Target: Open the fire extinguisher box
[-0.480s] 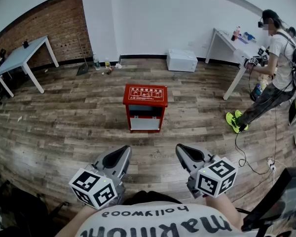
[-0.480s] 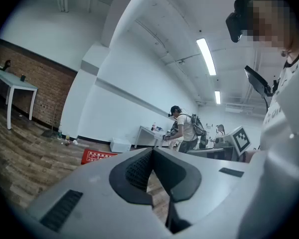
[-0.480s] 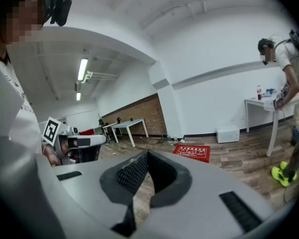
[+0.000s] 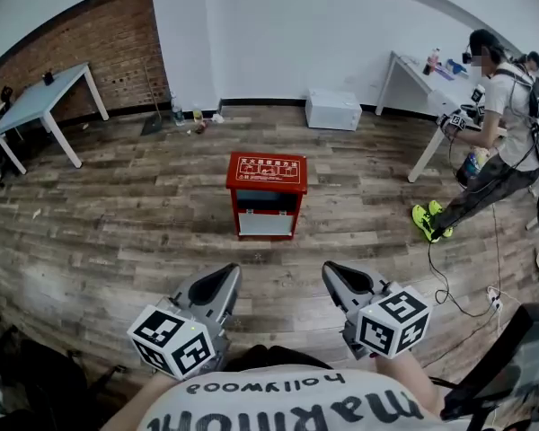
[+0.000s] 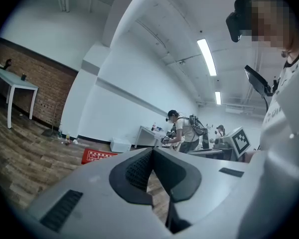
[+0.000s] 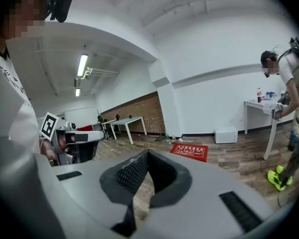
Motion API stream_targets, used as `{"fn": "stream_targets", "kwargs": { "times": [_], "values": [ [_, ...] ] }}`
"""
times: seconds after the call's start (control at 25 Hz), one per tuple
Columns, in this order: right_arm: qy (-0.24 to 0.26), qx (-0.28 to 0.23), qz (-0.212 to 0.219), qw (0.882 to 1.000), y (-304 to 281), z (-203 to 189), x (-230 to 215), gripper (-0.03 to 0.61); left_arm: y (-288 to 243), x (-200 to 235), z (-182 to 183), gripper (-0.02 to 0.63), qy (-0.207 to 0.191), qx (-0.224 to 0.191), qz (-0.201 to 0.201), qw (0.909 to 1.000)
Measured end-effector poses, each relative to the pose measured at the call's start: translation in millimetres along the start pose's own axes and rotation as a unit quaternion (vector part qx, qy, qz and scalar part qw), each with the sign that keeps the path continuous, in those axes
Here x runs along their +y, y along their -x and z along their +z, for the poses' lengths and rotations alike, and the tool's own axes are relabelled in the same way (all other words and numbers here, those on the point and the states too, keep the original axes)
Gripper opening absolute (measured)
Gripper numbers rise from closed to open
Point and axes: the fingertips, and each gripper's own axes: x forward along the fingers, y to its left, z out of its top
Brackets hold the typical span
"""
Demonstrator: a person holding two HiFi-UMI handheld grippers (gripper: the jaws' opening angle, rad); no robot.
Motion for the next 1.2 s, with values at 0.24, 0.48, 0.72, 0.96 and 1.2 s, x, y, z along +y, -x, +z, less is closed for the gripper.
{"fn": "stream_targets", "kwargs": {
  "times": [0.24,0.48,0.72,0.96,1.2],
  "values": [
    [0.007,0.003,-0.002,1.000,-0.1,0.8,1.1,0.009,1.8,1.3,1.7,0.002,0.002,-0.002,0.001,1.0000],
    [-0.003,-0.012,-0.001,1.000,-5.9,6.9,3.1,0.009,2.4,9.1,4.8,0.002,0.001,-0.004,-0.002,1.0000],
    [-0.033,-0.040,0.010,0.999,-19.5,15.7,10.2,0.011,7.2,26.1,10.3,0.002,-0.009,-0.007,-0.006,0.9999],
    [-0.059,-0.069,0.012,0.996,-32.9,23.0,16.9,0.011,10.0,46.0,7.2,0.002,-0.031,0.004,-0.006,0.9995],
    [-0.034,-0.038,-0.009,0.999,-45.9,15.5,5.0,0.011,1.6,59.5,-1.0,0.002,-0.021,0.017,-0.011,0.9996]
  ]
}}
